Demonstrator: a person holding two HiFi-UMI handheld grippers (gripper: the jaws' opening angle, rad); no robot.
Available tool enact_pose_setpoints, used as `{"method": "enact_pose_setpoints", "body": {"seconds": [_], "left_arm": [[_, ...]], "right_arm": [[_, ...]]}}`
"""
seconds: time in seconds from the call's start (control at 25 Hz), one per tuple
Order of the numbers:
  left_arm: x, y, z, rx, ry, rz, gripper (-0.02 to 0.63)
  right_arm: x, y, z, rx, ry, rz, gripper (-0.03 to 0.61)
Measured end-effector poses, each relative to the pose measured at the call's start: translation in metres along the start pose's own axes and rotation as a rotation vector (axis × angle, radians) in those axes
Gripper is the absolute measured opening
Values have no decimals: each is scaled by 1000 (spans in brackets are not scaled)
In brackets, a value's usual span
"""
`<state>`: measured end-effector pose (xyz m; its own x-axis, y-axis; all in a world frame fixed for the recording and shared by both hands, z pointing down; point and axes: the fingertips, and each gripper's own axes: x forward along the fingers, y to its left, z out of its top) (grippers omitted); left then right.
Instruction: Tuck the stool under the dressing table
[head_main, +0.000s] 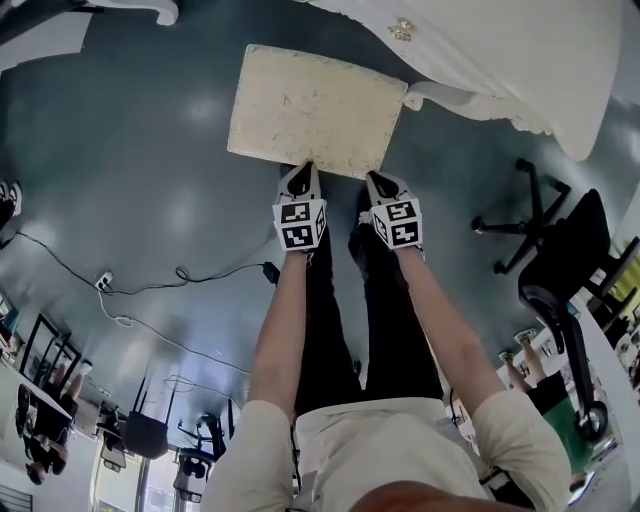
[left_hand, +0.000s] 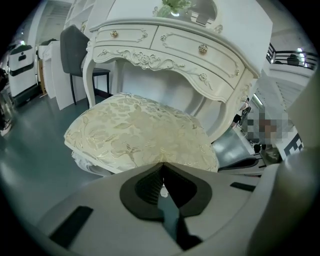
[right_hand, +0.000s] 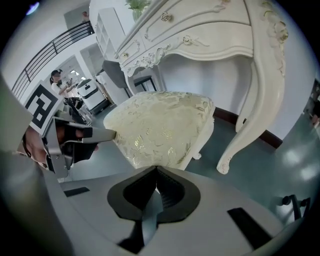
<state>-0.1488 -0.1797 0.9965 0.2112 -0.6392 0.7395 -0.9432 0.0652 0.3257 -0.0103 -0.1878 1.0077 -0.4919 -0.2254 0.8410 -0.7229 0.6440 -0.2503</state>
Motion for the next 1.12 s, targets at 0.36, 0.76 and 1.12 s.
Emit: {"method": "enact_pose_setpoints", "body": {"seconds": [0.36,0.76,1.12], "left_arm": [[12,40,44,65,-51,-40,15],[30,72,88,63,-122,-11,15],[51,94,138,62,-188,-19,15]], "right_arm": [[26,17,47,3,-53,-13,43],[50,23,90,9,-113,-32,43],[74,13,146,-28,-205,-60,43]]}}
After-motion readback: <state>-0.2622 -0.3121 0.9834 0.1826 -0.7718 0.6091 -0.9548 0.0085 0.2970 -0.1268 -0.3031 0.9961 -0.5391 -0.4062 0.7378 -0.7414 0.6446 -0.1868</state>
